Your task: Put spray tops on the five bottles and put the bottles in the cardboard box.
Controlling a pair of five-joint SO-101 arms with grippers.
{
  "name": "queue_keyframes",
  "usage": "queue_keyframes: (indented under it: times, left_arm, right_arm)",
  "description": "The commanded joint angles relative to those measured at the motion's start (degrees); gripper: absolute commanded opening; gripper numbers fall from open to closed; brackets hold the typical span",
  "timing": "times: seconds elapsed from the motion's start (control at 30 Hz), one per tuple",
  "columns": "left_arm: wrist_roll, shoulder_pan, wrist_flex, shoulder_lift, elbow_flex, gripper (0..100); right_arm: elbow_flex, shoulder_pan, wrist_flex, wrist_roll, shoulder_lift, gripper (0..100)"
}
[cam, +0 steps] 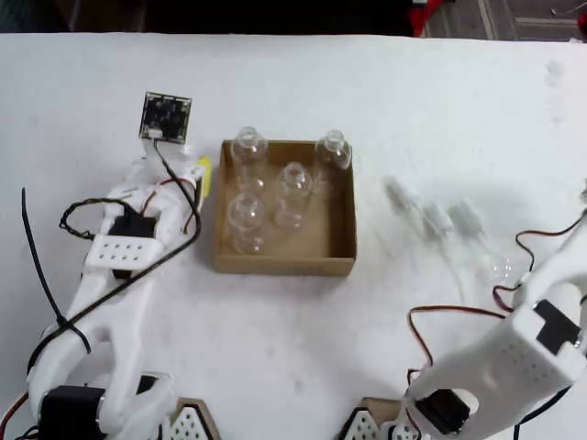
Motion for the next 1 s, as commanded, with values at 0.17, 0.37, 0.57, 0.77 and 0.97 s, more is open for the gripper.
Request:
queue_keyframes:
  times: [0.17,0.37,0.57,0.77,0.97]
  left_arm:
    - [-0.44,0.57,-0.97,-0.57,-0.26,15]
    - [-0.44,0.57,-0.97,-0.57,-0.26,15]
    - [-0.53,0.66,-0.97,-0.57,-0.26,15]
    - [-0.62,0.75,-0.97,-0.57,-0.26,15]
    - [-0.62,0.75,-0.97,-0.57,-0.26,15]
  right_arm:
    - [-17.05,1.27,17.63,4.57,7.87,15.6]
    - [-21.27,1.36,22.2,6.07,14.02,15.6]
    - [-25.14,2.42,26.42,10.11,16.4,15.6]
    - [-25.05,3.3,28.44,11.87,16.84,15.6]
    - [-23.47,3.65,26.95,11.69,18.07,15.6]
